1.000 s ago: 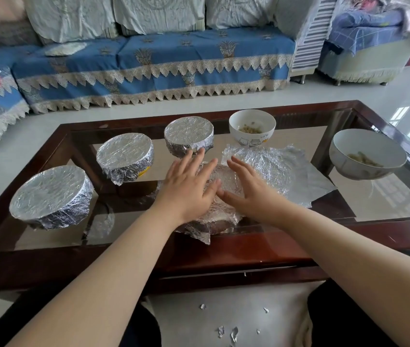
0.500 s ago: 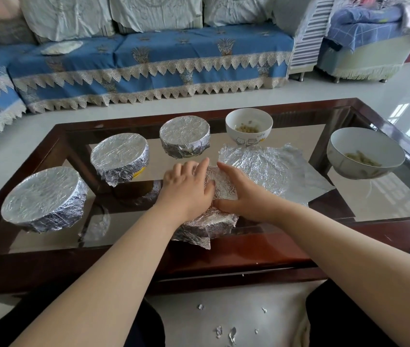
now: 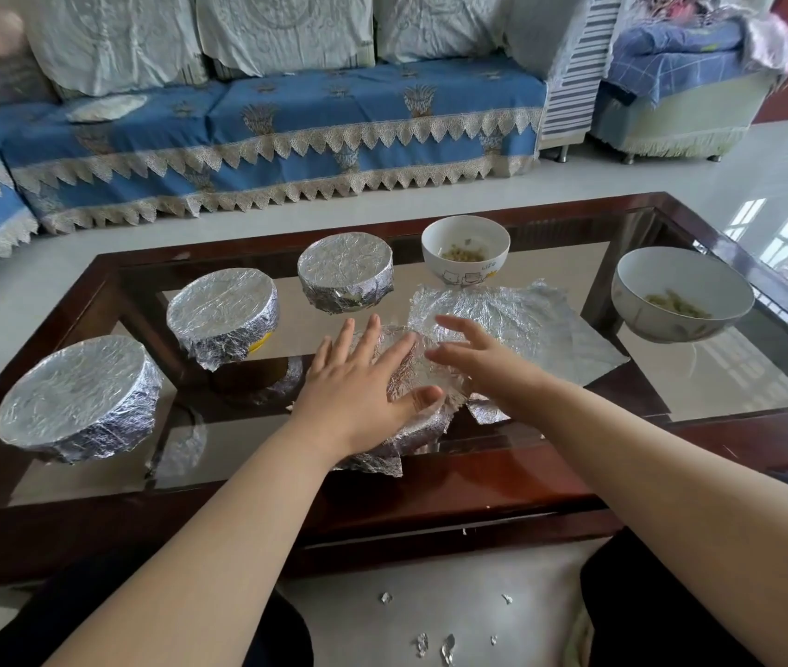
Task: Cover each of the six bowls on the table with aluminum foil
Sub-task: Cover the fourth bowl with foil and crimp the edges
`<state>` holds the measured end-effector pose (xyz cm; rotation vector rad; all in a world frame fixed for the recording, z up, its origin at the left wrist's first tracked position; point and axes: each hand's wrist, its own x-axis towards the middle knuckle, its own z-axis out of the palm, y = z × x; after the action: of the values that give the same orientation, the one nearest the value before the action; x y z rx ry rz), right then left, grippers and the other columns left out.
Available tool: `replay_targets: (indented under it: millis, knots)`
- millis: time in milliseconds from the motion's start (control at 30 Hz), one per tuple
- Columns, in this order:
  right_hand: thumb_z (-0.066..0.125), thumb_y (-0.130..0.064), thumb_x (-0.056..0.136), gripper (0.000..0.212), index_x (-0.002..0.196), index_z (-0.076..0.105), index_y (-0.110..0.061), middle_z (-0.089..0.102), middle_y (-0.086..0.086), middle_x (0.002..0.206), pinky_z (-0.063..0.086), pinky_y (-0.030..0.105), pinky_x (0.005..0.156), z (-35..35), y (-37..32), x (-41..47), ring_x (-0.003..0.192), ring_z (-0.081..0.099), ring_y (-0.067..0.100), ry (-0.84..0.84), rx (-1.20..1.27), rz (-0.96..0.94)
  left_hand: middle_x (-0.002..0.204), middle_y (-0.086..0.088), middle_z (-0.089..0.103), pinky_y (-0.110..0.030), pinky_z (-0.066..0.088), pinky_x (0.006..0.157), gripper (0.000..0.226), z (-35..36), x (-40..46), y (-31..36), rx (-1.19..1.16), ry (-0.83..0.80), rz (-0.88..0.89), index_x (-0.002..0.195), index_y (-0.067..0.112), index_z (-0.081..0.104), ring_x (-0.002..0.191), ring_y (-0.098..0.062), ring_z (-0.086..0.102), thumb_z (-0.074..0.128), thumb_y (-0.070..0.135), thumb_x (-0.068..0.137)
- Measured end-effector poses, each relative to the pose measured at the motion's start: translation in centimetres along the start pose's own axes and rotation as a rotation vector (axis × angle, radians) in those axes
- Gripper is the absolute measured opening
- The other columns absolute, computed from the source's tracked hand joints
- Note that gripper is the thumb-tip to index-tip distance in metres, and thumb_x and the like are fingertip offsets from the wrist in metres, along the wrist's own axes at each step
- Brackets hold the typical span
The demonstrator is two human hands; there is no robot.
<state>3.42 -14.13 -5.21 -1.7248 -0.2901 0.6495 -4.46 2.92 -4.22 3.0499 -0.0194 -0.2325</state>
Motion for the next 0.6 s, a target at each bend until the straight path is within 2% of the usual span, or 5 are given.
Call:
replay_targets:
  millis: [167,267,367,500,600]
  knots:
    - [0.063,-0.041,0.09,0.043,0.125,0.057,-0.017,0.057,0.01,0.092,0.047,0.026,0.059,-1.3,0.3,0.2,0.067,0.052,0.016,-0.152,0.13,0.235,0.162,-0.003,-0.026,-0.052,-0.009,0.122,0.095,0.0,0.2,-0.2,0.019,-0.028,0.034,0.148,0.058,-0.015,0.15,-0.025,-0.023,0.0,0.093,0.062]
    - [0.065,-0.052,0.081,0.059,0.127,0.055,-0.018,0.061,0.004,0.075,0.053,0.028,0.065,-2.3,0.4,0.4,0.062,0.06,0.014,-0.209,0.144,0.32,0.16,0.001,-0.031,-0.055,-0.006,0.122,0.094,-0.2,0.3,-0.1,0.038,-0.038,0.055,0.147,0.059,-0.015,0.15,-0.028,-0.023,0.0,0.093,0.061]
    - [0.068,-0.055,0.073,0.074,0.131,0.053,-0.012,0.065,0.006,0.078,0.055,0.028,0.068,-2.5,0.4,0.4,0.067,0.066,0.016,-0.247,0.177,0.35,0.16,0.005,-0.029,-0.057,-0.006,0.121,0.095,-0.2,0.3,-0.1,0.038,-0.036,0.074,0.148,0.059,-0.013,0.15,-0.028,-0.022,-0.001,0.092,0.06]
    - [0.066,-0.041,0.086,0.041,0.115,0.06,-0.013,0.058,-0.003,0.058,0.05,0.021,0.049,-2.3,0.3,0.7,0.049,0.056,0.008,-0.144,0.252,0.312,0.163,0.009,-0.022,-0.058,-0.006,0.121,0.089,0.0,0.4,-0.4,0.026,-0.032,0.114,0.147,0.061,-0.013,0.15,-0.024,-0.023,0.002,0.092,0.064]
    - [0.063,-0.025,0.091,0.036,0.124,0.056,-0.012,0.061,-0.005,0.059,0.047,0.02,0.045,-2.6,0.4,0.8,0.048,0.055,0.005,-0.101,0.284,0.277,0.164,0.009,-0.019,-0.057,-0.006,0.121,0.083,0.0,0.4,-0.6,0.044,-0.031,0.146,0.145,0.063,-0.014,0.151,-0.023,-0.02,0.006,0.09,0.07]
